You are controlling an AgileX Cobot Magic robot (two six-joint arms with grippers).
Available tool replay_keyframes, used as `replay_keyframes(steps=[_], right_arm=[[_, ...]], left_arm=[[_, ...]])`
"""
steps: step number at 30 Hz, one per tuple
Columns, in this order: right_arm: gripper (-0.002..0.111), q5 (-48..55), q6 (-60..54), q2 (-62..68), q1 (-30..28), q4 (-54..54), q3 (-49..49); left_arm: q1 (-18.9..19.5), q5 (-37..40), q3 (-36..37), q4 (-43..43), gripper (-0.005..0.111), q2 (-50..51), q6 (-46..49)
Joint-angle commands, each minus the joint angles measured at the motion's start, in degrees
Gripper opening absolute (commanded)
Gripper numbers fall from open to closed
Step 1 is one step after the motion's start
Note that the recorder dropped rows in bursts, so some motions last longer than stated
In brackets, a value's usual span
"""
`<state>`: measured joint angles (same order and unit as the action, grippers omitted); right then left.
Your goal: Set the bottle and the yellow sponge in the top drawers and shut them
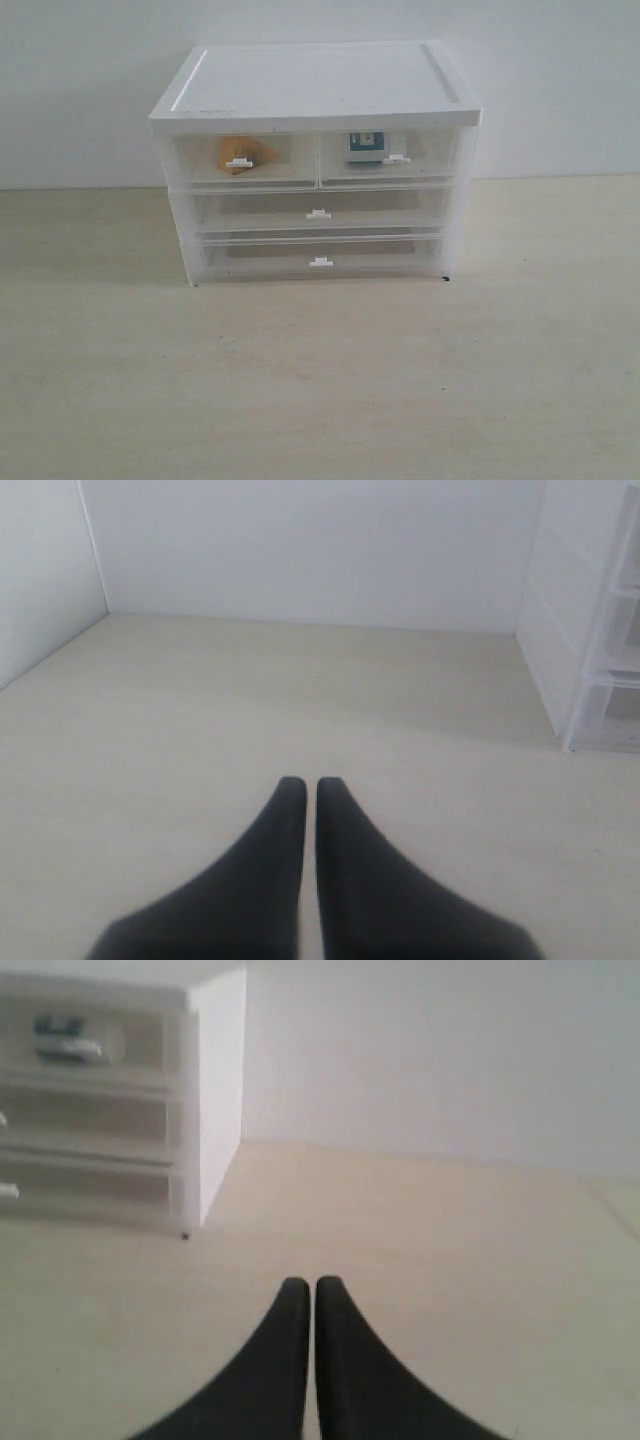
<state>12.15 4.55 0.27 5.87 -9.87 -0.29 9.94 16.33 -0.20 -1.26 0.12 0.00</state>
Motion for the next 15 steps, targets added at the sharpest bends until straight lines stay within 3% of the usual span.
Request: replay_keyframes(steps=[1, 15], right_arm=[[0.0, 5.8, 4.6, -0.3, -0.3, 0.9, 0.3], [0.0, 6.7, 7.3, -0.3, -0.3, 1.1, 0.3]], left_arm=[[0.2, 0.0, 0.2, -0.1, 0.004, -0.1, 0.0], [0.2, 0.0, 0.2, -0.1, 0.004, -0.1, 0.0]])
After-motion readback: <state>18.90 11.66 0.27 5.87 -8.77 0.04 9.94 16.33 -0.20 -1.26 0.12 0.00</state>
